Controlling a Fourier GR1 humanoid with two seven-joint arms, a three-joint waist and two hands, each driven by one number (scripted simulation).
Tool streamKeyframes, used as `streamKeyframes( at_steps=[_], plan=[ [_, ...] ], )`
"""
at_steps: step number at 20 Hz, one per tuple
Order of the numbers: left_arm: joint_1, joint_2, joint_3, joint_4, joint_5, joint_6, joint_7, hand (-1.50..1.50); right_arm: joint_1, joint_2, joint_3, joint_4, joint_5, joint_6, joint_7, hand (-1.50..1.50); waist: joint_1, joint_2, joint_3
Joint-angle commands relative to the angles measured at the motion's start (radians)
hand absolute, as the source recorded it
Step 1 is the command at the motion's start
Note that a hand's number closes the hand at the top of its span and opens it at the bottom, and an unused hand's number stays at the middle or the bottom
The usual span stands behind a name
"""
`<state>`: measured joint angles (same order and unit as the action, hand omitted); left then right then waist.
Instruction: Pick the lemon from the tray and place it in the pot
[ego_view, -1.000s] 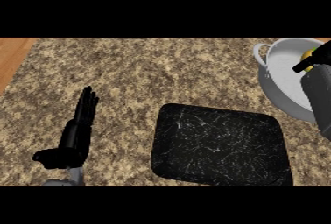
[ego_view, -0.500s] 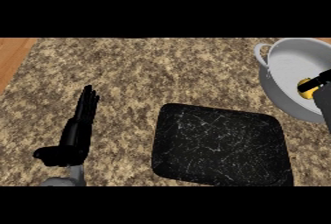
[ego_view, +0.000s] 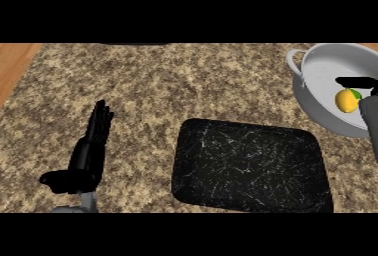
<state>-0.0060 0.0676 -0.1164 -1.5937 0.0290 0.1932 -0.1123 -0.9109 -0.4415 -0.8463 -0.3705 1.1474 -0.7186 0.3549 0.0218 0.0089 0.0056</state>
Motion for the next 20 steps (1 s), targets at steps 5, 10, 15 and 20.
streamKeyframes(
  at_steps=[5, 10, 15, 20],
  plan=[
    [-0.003, 0.033, 0.042, 0.022, 0.029, -0.036, -0.009, 0.0, 0.075, 0.033, -0.177, -0.161, -0.357, -0.089, -0.372, -1.5, -0.015, -0.004, -0.002],
    [-0.005, 0.01, 0.026, -0.002, 0.003, -0.004, 0.019, 0.0, 0.163, -0.021, -0.239, -0.157, -0.526, -0.036, -0.555, -1.5, -0.007, 0.0, -0.002],
    [-0.021, 0.004, 0.045, 0.033, 0.006, -0.008, 0.002, 0.0, 0.228, -0.055, -0.208, -0.213, -0.624, 0.05, -0.6, -1.5, -0.02, -0.008, -0.005],
    [0.005, 0.018, 0.06, -0.005, 0.022, -0.032, 0.017, 0.0, 0.372, -0.014, -0.193, -0.345, -0.74, 0.121, -0.651, -1.5, -0.028, -0.012, -0.006]
  ],
)
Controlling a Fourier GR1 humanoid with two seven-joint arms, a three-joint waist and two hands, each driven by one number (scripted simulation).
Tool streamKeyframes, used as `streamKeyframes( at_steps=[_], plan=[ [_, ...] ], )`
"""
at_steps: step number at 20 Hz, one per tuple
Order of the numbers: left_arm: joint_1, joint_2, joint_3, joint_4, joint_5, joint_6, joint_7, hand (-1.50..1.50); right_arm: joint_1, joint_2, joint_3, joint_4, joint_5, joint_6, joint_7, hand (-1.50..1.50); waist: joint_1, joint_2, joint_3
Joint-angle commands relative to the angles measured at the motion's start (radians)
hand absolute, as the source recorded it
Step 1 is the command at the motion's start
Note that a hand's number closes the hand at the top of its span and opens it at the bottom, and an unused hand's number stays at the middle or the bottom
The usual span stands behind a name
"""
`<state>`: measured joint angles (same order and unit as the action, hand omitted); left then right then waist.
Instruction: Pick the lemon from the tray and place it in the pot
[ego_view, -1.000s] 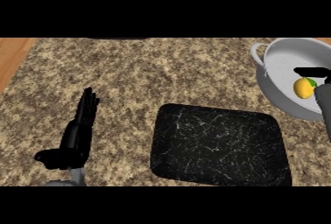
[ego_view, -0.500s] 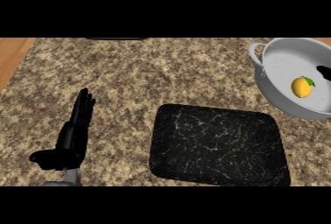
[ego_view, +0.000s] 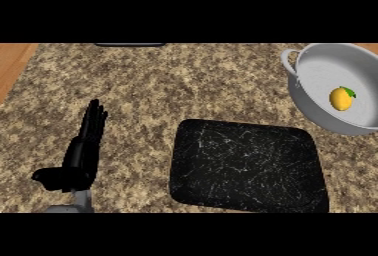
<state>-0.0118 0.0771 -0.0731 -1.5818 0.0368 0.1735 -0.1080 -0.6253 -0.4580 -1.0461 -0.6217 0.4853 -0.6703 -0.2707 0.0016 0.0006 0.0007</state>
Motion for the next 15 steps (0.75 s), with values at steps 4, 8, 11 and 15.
streamKeyframes(
  at_steps=[4, 8, 11, 15],
  plan=[
    [-0.023, -0.052, -0.018, 0.059, -0.052, 0.042, -0.05, 0.0, 0.166, 0.046, 0.058, -0.145, -0.135, 0.054, -0.027, -1.5, -0.008, -0.002, -0.001],
    [0.007, -0.039, -0.006, -0.023, -0.022, 0.023, 0.003, 0.0, 0.213, -0.014, 0.044, -0.175, -0.212, 0.061, -0.04, -1.5, -0.003, -0.001, 0.0],
    [0.076, -0.01, 0.004, -0.013, -0.005, -0.031, -0.054, 0.0, 0.261, 0.003, 0.036, -0.244, -0.265, 0.048, -0.019, -1.5, -0.002, -0.002, -0.001],
    [-0.002, 0.007, 0.046, 0.013, 0.003, -0.034, -0.01, 0.0, 0.305, 0.012, 0.056, -0.272, -0.312, -0.011, -0.033, -1.5, -0.001, 0.0, 0.0]
  ],
)
